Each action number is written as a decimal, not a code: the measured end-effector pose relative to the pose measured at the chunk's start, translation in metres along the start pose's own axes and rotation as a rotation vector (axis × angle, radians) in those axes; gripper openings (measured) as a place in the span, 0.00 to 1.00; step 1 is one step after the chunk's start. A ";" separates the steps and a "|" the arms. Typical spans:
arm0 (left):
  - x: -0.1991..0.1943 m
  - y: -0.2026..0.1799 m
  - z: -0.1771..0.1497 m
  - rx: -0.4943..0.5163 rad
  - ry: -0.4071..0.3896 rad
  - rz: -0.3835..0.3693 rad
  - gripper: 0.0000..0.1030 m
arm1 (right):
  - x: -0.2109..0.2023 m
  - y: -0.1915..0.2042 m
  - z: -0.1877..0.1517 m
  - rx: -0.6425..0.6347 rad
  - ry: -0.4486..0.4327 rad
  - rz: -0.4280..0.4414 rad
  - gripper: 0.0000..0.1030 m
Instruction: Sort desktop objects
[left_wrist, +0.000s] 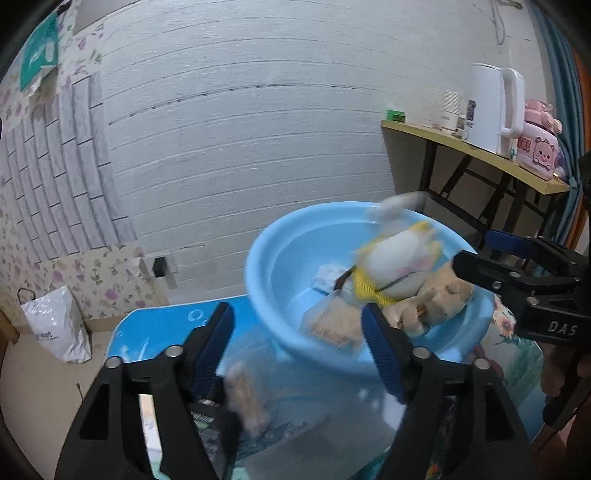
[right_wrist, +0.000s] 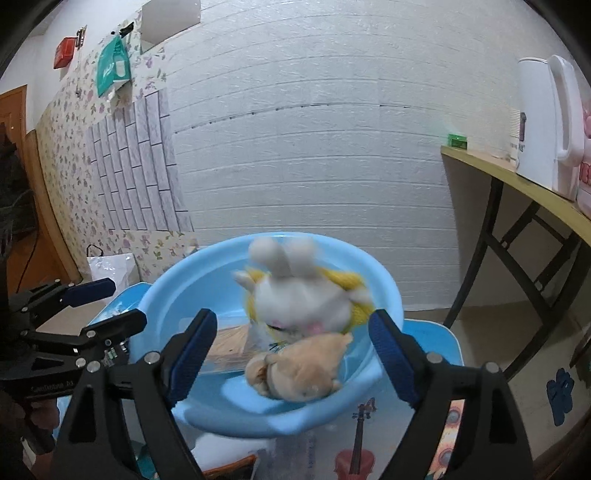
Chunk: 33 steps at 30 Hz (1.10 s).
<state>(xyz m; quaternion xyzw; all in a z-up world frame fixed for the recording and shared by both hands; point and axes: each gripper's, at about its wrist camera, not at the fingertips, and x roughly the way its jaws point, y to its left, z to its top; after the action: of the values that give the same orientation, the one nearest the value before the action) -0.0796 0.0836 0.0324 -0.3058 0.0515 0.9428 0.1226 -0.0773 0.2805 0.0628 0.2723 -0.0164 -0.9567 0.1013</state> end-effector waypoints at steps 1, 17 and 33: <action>-0.004 0.003 -0.002 -0.006 -0.003 0.012 0.80 | -0.003 0.000 -0.002 0.002 0.001 -0.001 0.83; -0.053 0.068 -0.070 -0.136 0.086 0.150 0.94 | -0.048 -0.013 -0.061 0.081 0.110 -0.067 0.83; -0.070 0.074 -0.138 -0.138 0.179 0.123 0.95 | -0.052 0.005 -0.098 0.067 0.208 -0.079 0.83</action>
<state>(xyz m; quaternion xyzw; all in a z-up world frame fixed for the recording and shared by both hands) 0.0333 -0.0258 -0.0366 -0.3928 0.0160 0.9187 0.0380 0.0182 0.2883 0.0072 0.3738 -0.0273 -0.9255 0.0554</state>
